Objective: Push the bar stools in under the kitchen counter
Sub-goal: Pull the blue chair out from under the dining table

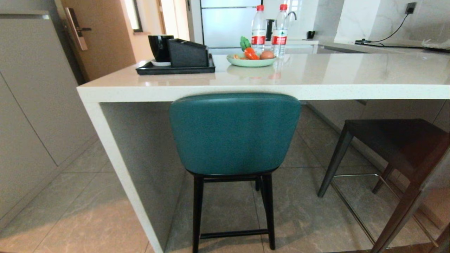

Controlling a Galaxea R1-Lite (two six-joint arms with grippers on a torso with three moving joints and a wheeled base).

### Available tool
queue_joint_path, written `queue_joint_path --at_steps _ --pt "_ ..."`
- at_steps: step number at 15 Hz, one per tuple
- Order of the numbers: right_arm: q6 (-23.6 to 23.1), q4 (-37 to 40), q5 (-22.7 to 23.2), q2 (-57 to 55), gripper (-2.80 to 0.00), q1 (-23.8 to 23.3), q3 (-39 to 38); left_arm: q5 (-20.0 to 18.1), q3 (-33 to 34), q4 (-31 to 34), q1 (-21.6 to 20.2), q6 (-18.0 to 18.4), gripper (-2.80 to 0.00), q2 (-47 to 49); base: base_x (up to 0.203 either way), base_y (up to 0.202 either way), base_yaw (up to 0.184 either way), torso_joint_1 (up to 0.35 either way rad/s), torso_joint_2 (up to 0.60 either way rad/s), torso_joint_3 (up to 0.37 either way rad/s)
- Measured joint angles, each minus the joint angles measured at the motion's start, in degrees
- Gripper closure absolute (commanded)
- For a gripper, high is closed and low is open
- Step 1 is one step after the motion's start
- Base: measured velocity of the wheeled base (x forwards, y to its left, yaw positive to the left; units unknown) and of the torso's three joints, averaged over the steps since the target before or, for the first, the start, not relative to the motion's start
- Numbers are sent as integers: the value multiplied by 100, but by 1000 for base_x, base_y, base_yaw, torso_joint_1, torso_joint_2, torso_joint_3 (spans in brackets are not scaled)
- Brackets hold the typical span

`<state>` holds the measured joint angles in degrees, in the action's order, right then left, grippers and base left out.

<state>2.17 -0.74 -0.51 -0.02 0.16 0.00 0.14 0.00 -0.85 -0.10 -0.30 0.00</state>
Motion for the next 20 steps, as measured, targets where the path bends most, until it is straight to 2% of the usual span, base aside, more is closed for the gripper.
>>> queue_joint_path --at_steps 3,14,20 --pt "2 -2 -4 0 0 0 0 2 0 0 0 0 0 0 41 0 -1 0 1 1" --pt "2 0 -1 0 0 0 0 2 0 0 2 -2 0 0 187 0 1 3 3 1" --pt "0 0 0 0 0 -2 0 2 0 -2 2 0 0 0 11 0 0 2 1 -1"
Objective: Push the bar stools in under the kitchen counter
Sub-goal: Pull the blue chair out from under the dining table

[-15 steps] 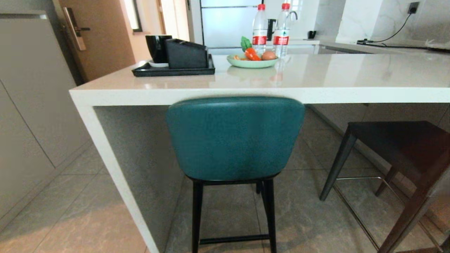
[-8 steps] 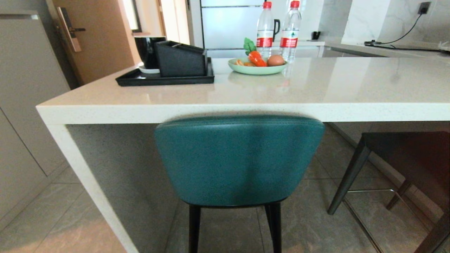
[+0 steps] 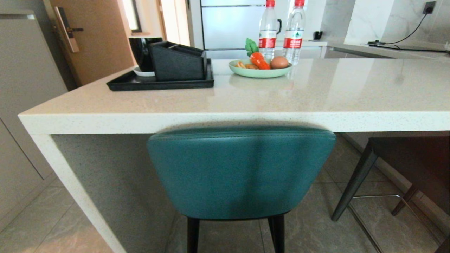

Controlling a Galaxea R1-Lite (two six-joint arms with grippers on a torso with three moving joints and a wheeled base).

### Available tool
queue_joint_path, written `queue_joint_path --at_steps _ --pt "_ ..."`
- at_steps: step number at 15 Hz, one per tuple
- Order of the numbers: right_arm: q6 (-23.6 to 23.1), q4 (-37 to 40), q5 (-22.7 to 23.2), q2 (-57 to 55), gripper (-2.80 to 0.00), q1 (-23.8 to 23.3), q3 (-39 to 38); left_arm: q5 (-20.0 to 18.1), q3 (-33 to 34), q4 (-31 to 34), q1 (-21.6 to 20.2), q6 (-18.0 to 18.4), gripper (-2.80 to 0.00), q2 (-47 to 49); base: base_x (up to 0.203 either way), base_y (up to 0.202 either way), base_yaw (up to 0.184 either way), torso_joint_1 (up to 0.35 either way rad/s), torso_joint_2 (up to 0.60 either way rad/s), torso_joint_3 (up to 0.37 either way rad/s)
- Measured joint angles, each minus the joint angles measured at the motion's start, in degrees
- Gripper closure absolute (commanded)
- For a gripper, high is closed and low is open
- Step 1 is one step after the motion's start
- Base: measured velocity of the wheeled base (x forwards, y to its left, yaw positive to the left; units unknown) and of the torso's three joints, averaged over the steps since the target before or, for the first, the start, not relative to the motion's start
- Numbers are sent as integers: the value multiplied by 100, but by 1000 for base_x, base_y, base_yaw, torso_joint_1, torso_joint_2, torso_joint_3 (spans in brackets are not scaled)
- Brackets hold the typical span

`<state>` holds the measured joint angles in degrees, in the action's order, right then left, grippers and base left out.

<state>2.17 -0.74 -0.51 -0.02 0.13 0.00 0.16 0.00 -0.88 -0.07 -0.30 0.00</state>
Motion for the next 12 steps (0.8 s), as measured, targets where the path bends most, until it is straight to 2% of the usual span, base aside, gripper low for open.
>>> queue_joint_path --at_steps 3,4,7,8,10,12 --pt "-2 -1 -1 0 0 2 0 -2 0 2 0 31 0 0 0 0 0 0 0 0" --pt "-3 -2 -1 0 0 0 0 -37 0 -4 -2 143 0 0 0 0 0 0 0 0" --pt "-162 -55 70 0 0 -2 27 -322 0 -123 -6 854 0 0 0 0 0 0 0 0" --pt "-63 -63 172 -5 0 -2 202 -344 0 -126 -6 939 0 0 0 0 0 0 0 0" --pt "301 82 569 -155 0 2 850 -358 0 -141 -6 1003 0 0 0 0 0 0 0 0" --pt "486 252 825 -383 0 9 1161 -547 -145 -152 -9 841 0 7 0 0 0 0 0 0"
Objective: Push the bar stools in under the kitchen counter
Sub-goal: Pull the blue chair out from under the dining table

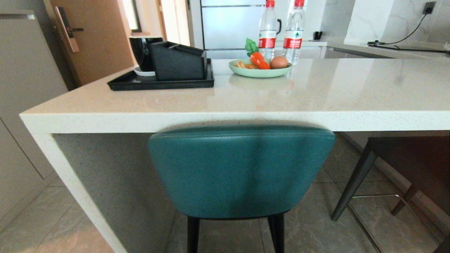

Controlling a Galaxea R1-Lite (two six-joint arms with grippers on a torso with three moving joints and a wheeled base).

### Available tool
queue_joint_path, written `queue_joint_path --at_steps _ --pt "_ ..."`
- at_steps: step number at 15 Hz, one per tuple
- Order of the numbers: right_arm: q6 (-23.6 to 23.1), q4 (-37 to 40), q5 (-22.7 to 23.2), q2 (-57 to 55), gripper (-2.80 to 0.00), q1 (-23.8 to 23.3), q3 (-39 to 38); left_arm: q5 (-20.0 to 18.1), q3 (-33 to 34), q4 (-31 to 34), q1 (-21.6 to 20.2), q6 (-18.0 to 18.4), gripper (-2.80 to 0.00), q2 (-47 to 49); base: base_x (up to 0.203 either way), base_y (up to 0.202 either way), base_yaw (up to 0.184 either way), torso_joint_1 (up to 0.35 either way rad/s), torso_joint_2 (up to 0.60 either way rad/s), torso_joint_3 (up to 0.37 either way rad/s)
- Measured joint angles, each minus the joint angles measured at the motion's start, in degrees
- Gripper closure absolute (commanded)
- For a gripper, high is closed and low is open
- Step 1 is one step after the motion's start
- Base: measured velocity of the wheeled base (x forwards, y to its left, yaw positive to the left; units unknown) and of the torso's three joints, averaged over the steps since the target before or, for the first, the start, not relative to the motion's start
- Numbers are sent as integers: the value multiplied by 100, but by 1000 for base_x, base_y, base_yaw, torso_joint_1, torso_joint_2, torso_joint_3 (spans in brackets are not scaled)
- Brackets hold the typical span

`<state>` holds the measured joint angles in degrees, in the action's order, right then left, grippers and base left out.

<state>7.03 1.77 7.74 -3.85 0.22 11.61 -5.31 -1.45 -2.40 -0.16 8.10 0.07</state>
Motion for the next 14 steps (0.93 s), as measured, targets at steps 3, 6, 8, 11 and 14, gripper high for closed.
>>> queue_joint_path --at_steps 3,6,8,11,14 --pt "21 65 46 -25 0 2 -182 -833 -1301 627 -28 -546 0 244 0 0 0 0 0 0" --pt "18 51 90 -218 0 13 -139 -1623 -1870 623 -66 -630 0 1038 0 0 0 0 0 0" --pt "21 51 269 -397 0 22 -56 -1730 -1894 -71 -72 -557 0 1844 0 0 0 0 0 0" --pt "27 15 334 -844 0 24 109 -1787 -1677 -1123 75 -547 0 3237 0 0 0 0 0 0" --pt "16 -30 357 -1454 0 27 341 -1696 -1473 -2393 436 -654 0 4607 0 0 0 0 0 0"
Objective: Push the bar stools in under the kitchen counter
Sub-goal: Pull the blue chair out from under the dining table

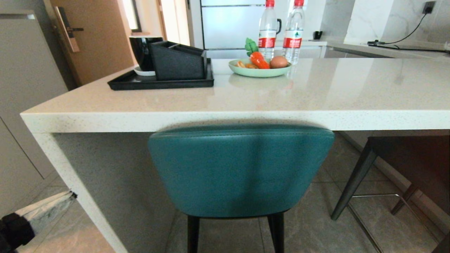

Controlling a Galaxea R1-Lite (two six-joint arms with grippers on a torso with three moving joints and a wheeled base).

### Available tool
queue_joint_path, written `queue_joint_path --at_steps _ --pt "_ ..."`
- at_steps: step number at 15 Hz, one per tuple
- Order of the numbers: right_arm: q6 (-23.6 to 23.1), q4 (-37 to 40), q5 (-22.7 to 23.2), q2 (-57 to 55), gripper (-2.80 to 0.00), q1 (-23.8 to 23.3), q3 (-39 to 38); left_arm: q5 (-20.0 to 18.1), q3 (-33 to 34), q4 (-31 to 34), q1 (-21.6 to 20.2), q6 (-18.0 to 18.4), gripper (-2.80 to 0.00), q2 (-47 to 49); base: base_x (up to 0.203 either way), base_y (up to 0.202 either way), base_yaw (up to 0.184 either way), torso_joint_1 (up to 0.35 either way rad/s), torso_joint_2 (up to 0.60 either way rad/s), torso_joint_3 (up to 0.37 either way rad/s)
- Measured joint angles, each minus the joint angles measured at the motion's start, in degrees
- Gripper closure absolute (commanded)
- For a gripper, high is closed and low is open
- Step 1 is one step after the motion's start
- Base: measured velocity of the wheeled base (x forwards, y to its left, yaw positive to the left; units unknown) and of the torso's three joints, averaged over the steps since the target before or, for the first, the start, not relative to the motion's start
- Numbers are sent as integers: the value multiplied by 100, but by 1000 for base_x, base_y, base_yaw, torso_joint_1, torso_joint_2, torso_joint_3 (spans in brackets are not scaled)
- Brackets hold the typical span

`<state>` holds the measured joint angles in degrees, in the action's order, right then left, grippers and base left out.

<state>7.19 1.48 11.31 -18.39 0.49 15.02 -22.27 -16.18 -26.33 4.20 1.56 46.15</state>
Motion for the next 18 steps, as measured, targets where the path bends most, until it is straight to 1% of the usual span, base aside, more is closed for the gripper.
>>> queue_joint_path --at_steps 3,5,7,9,11,12,14,18 --pt "-50 -42 7 -599 0 4 283 483 87 -1028 443 -82 0 1227 0 0 0 0 0 0" --pt "-185 -188 6 -977 0 9 317 740 173 -1746 730 -131 0 2006 0 0 0 0 0 0" --pt "-246 -387 8 -1359 0 9 285 1000 238 -2522 911 -149 0 2791 0 0 0 0 0 0" --pt "-284 -897 23 -1809 0 15 198 1191 313 -3420 1002 -147 0 3563 0 0 0 0 0 0" --pt "-360 -1663 61 -2295 0 24 75 1283 370 -4358 1041 -143 0 4199 0 0 0 0 0 0" --pt "-475 -1951 118 -2519 0 42 19 1303 370 -4682 1045 -145 0 4432 0 0 0 0 0 0" --pt "-657 -2288 211 -2896 0 104 -41 1317 283 -4946 1036 -147 0 4772 0 0 0 0 0 0" --pt "-737 -2916 224 -3614 0 311 -37 1328 0 -4974 1058 -145 0 5212 0 0 0 0 0 0"
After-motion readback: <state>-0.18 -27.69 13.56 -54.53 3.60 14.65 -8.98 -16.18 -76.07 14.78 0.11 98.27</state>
